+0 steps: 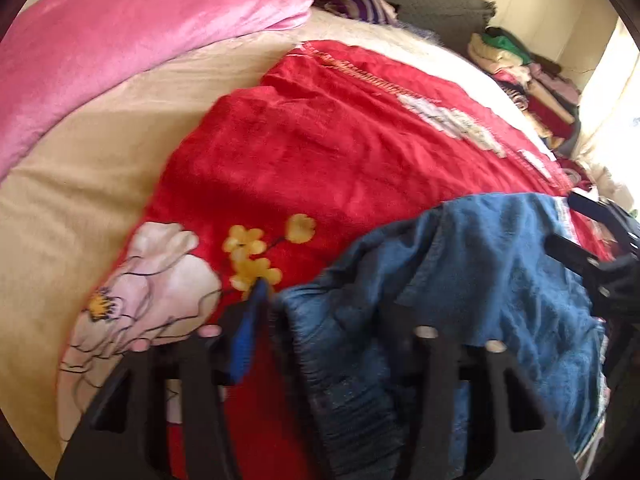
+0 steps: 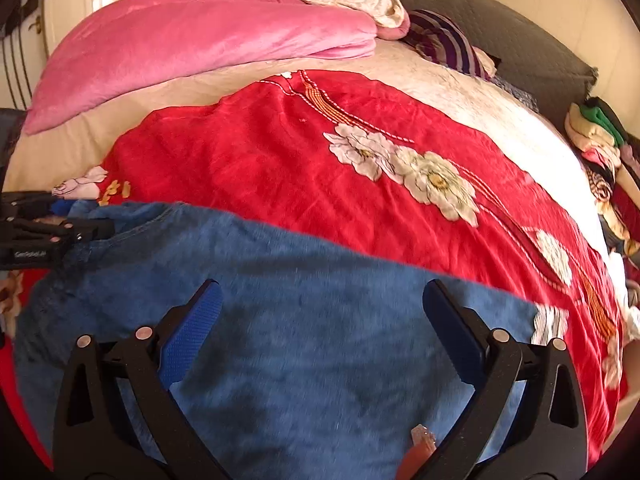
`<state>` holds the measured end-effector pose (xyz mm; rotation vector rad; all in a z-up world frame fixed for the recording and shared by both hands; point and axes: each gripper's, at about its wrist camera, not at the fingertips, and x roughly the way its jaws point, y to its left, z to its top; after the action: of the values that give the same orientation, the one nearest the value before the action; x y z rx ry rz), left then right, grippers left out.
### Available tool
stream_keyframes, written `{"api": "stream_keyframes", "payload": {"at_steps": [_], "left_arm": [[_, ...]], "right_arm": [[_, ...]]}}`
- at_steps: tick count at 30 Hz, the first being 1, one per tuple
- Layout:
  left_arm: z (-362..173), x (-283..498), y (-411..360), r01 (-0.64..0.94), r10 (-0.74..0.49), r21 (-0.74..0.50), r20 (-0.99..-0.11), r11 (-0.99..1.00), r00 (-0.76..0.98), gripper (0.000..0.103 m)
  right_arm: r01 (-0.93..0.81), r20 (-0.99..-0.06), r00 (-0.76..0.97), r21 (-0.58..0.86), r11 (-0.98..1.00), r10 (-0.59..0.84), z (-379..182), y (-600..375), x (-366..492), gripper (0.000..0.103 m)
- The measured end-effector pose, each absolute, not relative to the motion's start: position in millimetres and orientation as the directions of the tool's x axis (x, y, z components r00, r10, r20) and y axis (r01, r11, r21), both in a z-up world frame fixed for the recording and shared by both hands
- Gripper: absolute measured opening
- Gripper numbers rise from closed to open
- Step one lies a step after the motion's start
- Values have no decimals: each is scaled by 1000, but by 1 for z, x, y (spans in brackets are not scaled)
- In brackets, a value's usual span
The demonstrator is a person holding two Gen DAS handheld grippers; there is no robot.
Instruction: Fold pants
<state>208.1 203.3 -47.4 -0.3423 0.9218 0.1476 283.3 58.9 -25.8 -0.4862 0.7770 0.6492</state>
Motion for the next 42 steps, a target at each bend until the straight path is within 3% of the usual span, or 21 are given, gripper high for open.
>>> {"api": "stream_keyframes", "payload": {"at_steps": [5,12,17,20,24,25,28,42], "left_arm": [[-30,191,182,-200,31,-140,-742,970,670,34],[-6,164,165,-165,70,-85,-655,983,752,33],[2,151,151,-146,96,-31,-618,989,780,33],[4,142,149,-142,92,-34,-607,989,789,33],[4,136,147,-142,97,-27,-602,990,793,33],[4,134,147,-144,101,-23,-601,989,793,33],[5,131,149,-154,112,-19,-602,988,791,33],[24,98,128,-112,92,1,-565,994,820,35]], "right_arm": [[-731,-773,526,-200,652,354,-32,73,288,95],[-753,-746,562,-282,594,358,-32,84,284,95],[-761,-728,600,-392,517,332,-36,98,277,85],[-782,-735,588,-411,469,336,-42,106,274,69],[-860,-794,463,-296,414,394,-47,109,269,16],[-868,-795,447,-273,415,411,-46,108,267,11],[-866,-766,449,-245,437,460,-41,94,254,6],[-809,-601,495,-56,585,627,2,2,178,5]]}}
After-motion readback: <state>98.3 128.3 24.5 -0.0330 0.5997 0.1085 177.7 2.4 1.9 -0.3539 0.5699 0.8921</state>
